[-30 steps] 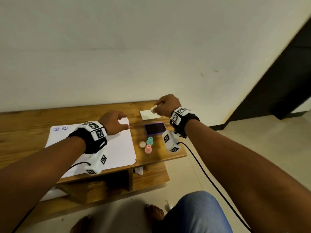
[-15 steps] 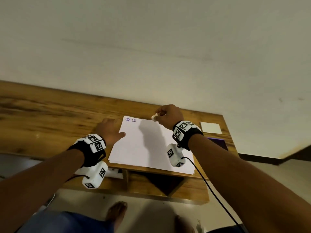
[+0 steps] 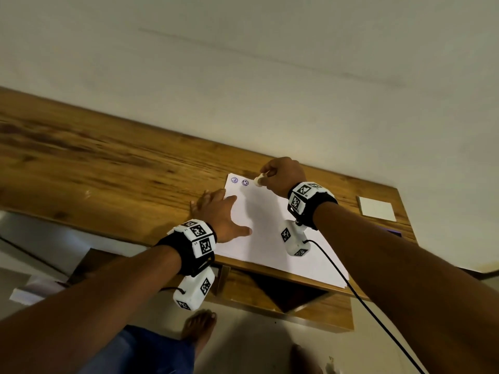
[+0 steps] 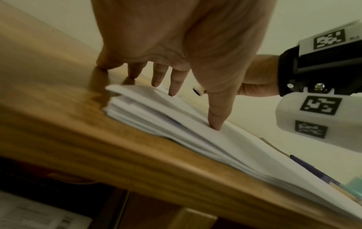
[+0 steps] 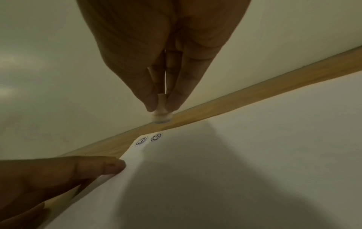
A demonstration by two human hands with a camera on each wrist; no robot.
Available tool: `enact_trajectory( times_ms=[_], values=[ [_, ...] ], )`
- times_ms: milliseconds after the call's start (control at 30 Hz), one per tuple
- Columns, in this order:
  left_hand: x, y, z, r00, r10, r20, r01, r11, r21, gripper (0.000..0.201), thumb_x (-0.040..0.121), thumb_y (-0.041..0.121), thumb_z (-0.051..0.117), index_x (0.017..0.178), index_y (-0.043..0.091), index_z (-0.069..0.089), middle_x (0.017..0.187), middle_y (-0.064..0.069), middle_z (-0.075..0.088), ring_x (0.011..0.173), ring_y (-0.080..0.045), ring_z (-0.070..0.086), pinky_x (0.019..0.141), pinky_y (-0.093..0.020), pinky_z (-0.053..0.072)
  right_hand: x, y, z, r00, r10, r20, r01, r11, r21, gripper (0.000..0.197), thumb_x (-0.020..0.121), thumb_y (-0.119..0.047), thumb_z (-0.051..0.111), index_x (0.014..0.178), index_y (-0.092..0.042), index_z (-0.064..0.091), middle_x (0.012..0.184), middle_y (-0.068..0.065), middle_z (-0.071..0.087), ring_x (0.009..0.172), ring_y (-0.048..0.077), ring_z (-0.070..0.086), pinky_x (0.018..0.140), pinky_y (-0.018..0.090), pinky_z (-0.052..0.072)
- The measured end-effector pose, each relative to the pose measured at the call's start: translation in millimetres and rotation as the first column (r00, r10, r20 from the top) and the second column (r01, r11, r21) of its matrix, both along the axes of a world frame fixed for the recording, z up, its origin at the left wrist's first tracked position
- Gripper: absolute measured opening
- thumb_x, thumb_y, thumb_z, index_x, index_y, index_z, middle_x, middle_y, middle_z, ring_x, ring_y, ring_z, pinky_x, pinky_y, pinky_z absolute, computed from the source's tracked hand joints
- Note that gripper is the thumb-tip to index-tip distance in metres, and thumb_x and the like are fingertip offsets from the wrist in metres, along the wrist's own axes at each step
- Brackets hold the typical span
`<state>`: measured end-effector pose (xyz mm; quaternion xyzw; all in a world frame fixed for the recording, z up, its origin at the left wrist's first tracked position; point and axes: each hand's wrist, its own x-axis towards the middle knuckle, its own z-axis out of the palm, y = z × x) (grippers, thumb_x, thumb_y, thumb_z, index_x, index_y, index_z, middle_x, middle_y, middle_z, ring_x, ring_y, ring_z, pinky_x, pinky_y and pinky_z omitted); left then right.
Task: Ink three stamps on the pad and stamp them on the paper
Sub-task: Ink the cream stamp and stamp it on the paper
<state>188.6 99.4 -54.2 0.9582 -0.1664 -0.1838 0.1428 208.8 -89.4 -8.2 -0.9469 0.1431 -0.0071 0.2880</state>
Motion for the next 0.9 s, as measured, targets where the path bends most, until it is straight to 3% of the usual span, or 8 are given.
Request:
enact_trajectory(
  times_ms=[267, 533, 900],
  values=[
    [-5.2, -5.7, 5.5, 1.0, 0.013, -0.001, -0.013, 1.0, 0.003, 0.099, 0.066, 0.074, 0.064, 0.148, 0.033, 0.026, 0.161, -0.002, 0.01, 0.149, -0.033, -0.001, 0.115, -0.063, 0.003, 4.5, -2.7, -0.7, 1.0, 0.007, -0.003, -0.007, 0.997, -0.081, 0.021, 0.077, -0.027, 0.08, 0.097, -0.021, 0.077, 0.081, -0.005, 0.068, 0.087, 0.016, 0.065, 0.074, 0.024, 0.045],
    [-2.8, -7.2, 4.9, 1.0, 0.01, -0.018, -0.01, 1.0, 0.006, 0.099, 0.065, 0.072, 0.067, 0.147, 0.033, 0.028, 0.161, -0.003, 0.01, 0.148, -0.033, -0.001, 0.114, -0.065, 0.002, 9.6, 0.4, -6.5, 0.999, 0.027, -0.022, -0.029, 0.992, -0.125, 0.019, 0.079, -0.026, 0.076, 0.097, -0.02, 0.078, 0.095, -0.001, 0.075, 0.096, 0.02, 0.068, 0.084, 0.029, 0.053],
    [-1.8, -8.6, 4.9, 1.0, 0.014, -0.019, -0.014, 1.0, -0.005, 0.097, 0.065, 0.071, 0.068, 0.146, 0.033, 0.029, 0.16, -0.004, 0.011, 0.148, -0.034, 0.0, 0.114, -0.066, 0.003, 16.0, 1.7, -13.6, 0.997, 0.045, -0.058, -0.054, 0.986, -0.159, 0.025, 0.077, -0.029, 0.083, 0.099, -0.019, 0.079, 0.101, 0.0, 0.075, 0.097, 0.018, 0.067, 0.08, 0.024, 0.047]
  ],
)
